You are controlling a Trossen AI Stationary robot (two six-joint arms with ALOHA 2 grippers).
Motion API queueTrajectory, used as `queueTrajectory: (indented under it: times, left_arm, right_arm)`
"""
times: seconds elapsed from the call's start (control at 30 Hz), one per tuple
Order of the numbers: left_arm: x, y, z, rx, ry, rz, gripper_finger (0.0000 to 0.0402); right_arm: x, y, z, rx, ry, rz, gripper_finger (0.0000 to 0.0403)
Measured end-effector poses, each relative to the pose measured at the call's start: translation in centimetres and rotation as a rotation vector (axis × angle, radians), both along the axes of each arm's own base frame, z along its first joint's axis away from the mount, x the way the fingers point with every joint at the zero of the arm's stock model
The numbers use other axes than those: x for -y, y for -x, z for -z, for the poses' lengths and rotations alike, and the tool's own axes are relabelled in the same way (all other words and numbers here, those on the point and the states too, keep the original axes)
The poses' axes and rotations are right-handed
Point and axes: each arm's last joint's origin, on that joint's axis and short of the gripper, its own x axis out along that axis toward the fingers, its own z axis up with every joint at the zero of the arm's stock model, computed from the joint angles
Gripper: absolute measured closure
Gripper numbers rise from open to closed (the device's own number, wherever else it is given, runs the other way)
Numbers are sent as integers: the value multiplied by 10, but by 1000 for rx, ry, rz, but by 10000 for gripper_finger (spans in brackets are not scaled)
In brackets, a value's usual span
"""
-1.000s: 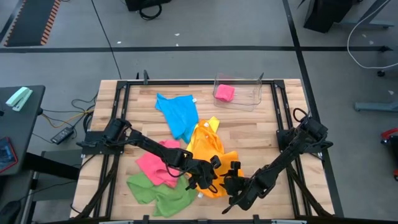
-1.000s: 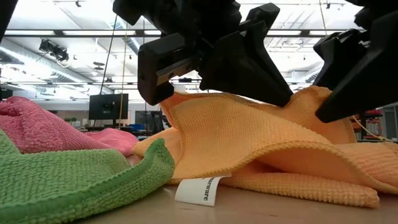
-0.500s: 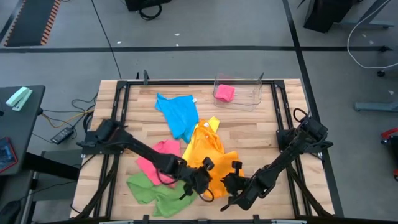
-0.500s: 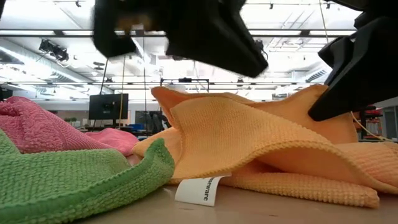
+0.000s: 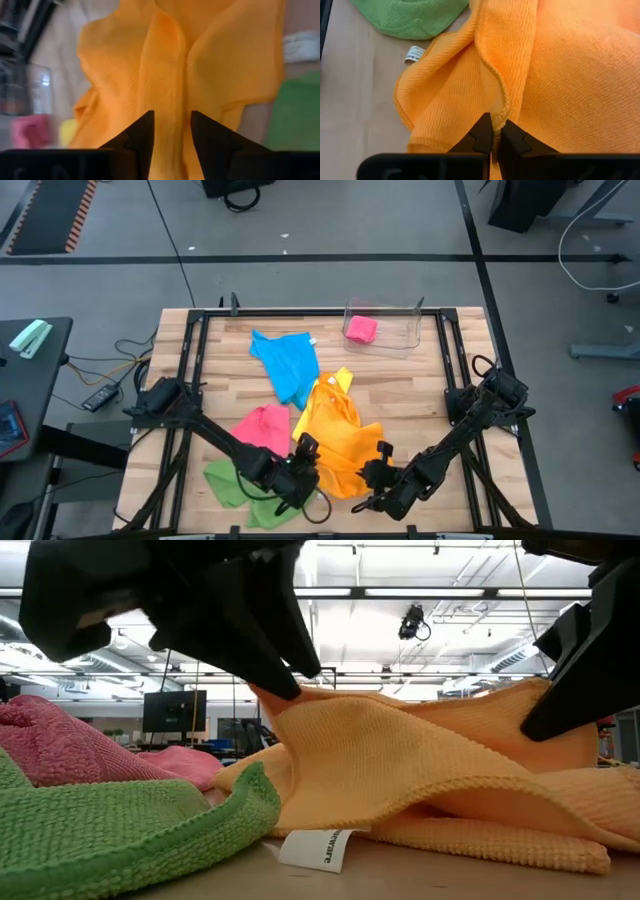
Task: Fold microfiber towels
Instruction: Fold the right orange microfiber cloth
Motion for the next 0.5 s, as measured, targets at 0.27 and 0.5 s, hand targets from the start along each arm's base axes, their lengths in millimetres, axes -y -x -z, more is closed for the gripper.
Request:
queueTrajectory:
  times: [0.27, 0.5]
  left_arm:
    - [-2, 5, 2, -57, -126, 41, 236]
    - [-5, 8, 4, -110, -176, 66, 267]
  right_arm:
    - [0, 0, 0, -2, 1, -2, 379]
    - [0, 0, 0, -2, 2, -3, 379]
